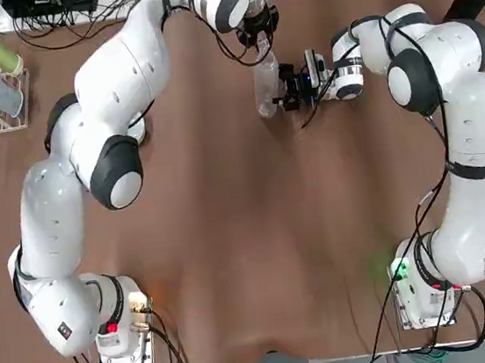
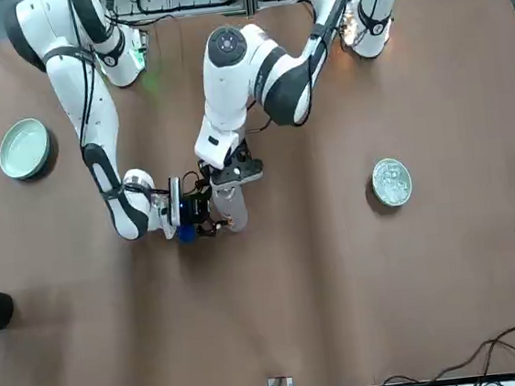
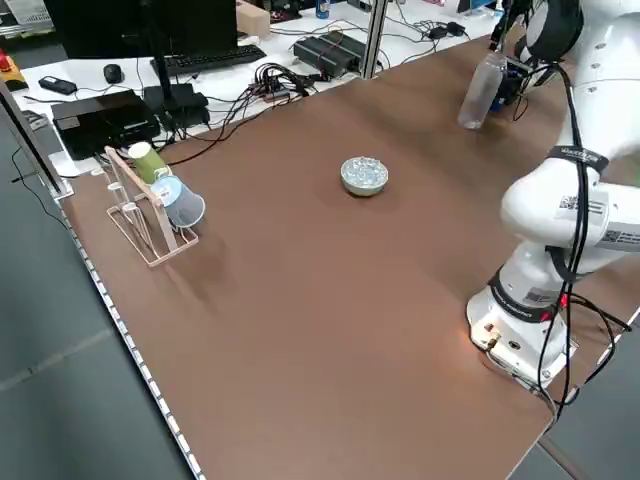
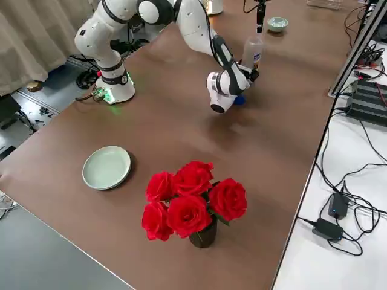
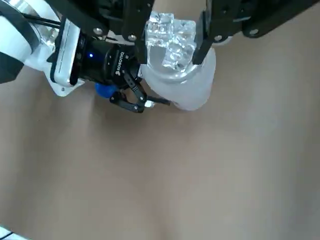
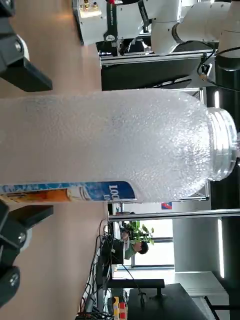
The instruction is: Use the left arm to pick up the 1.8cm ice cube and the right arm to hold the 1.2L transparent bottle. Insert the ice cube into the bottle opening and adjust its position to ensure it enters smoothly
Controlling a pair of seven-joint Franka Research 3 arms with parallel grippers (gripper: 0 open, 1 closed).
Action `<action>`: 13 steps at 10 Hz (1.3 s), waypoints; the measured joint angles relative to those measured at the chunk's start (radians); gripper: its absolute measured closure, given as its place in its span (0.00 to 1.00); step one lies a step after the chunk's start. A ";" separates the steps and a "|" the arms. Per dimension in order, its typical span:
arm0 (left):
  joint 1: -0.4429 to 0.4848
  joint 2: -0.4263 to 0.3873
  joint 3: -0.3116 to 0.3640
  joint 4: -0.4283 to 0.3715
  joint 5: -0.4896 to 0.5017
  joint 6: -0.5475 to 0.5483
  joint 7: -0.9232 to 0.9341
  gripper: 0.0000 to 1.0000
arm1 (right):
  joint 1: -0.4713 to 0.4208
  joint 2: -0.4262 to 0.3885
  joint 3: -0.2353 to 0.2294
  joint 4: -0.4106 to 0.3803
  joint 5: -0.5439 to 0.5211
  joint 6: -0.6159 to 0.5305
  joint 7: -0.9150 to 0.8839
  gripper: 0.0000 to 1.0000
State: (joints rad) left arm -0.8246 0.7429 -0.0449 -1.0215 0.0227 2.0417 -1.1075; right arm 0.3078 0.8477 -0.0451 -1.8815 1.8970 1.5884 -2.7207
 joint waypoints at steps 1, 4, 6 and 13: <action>-0.003 0.002 0.001 0.000 0.000 0.000 0.000 0.59 | 0.000 0.001 0.000 0.000 0.000 0.000 0.000 0.00; -0.025 0.004 0.012 0.000 0.000 0.000 0.000 0.59 | 0.001 0.008 0.000 0.000 0.000 0.000 0.000 0.00; -0.027 0.005 0.013 0.000 0.000 0.000 0.000 0.59 | 0.005 0.010 0.001 0.000 0.000 -0.001 0.000 0.00; -0.027 0.006 0.015 0.000 0.000 0.000 0.001 0.50 | 0.006 0.010 0.001 0.000 0.000 -0.001 -0.001 0.00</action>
State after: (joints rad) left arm -0.8520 0.7489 -0.0303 -1.0213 0.0227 2.0418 -1.1069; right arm 0.3140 0.8577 -0.0442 -1.8816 1.8968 1.5872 -2.7215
